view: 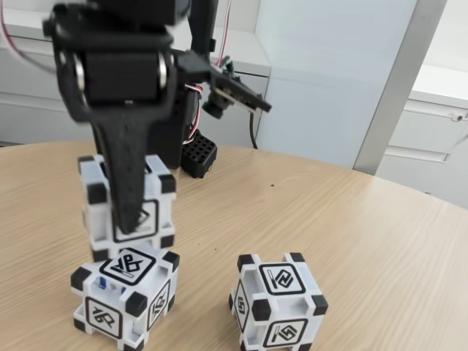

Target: Stack cubes from left to right.

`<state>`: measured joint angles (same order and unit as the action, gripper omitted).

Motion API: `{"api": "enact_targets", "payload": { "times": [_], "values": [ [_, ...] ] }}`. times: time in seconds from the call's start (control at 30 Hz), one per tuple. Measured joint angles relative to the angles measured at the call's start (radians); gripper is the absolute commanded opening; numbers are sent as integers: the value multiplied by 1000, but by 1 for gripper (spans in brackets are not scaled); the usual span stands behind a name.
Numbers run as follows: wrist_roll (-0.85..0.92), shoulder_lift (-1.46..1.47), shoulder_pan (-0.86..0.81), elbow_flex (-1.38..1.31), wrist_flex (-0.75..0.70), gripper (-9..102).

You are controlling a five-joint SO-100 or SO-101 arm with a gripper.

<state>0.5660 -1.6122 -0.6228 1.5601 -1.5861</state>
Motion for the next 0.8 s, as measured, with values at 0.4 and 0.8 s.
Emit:
{"api": "enact_targets", "payload": {
  "times": [0.4, 0.8],
  "values": [
    [-5, -14, 3, 0, 8, 22],
    [-17, -14, 3, 0, 80, 22]
  ]
}}
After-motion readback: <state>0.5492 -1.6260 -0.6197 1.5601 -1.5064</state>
